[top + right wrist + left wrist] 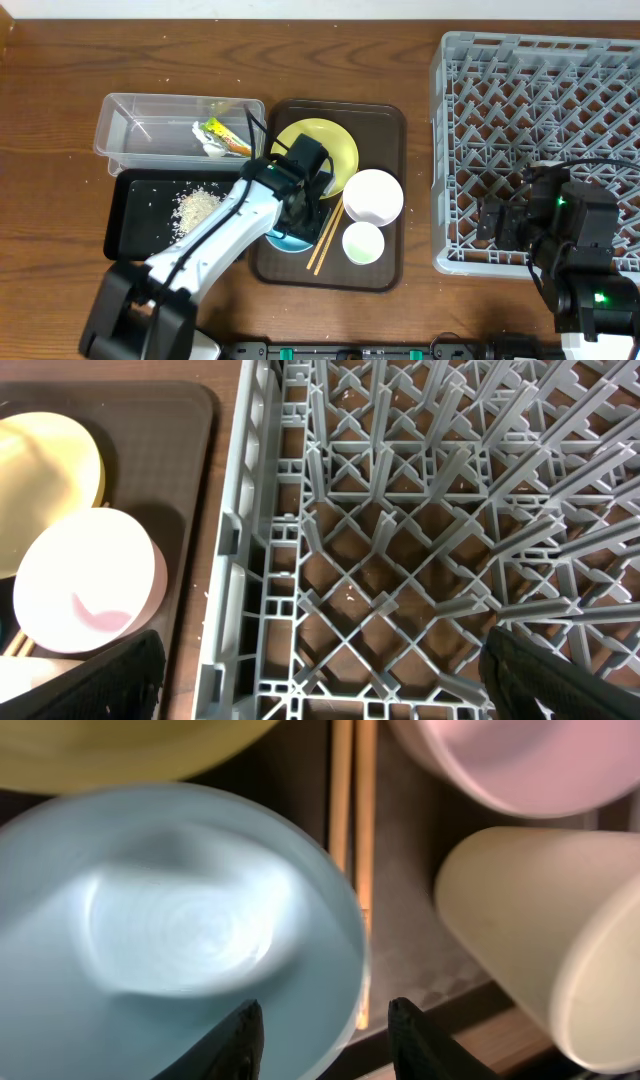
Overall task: Sort waste into correct bins and load items into the dishwasher rack
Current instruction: 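Return the empty blue bowl to the brown tray with left gripper, then grasp the white cup with the left gripper and lift it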
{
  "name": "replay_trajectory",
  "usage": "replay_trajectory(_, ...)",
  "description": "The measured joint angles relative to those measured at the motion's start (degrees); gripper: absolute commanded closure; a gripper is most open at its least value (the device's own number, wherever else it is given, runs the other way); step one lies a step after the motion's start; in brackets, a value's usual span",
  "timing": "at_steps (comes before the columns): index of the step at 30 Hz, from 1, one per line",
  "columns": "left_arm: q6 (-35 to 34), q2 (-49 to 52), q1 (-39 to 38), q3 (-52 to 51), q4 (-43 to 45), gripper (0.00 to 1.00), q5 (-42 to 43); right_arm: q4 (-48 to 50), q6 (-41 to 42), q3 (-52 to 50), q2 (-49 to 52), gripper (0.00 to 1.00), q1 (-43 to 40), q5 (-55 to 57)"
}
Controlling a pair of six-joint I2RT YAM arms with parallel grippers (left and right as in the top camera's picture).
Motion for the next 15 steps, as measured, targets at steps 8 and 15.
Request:
replay_trajectory(8,-0.26,-10.21,-0.33,2.62,1.36,0.46,1.36,-0.02,0.00,0.00,0.00,0.01,0.00,0.02)
replay_trajectory(15,-0.26,-7.96,-5.05,2.80,1.42,0.46,2.01,0.00,0.00,0.00,0.00,0.01,0.00,0.02)
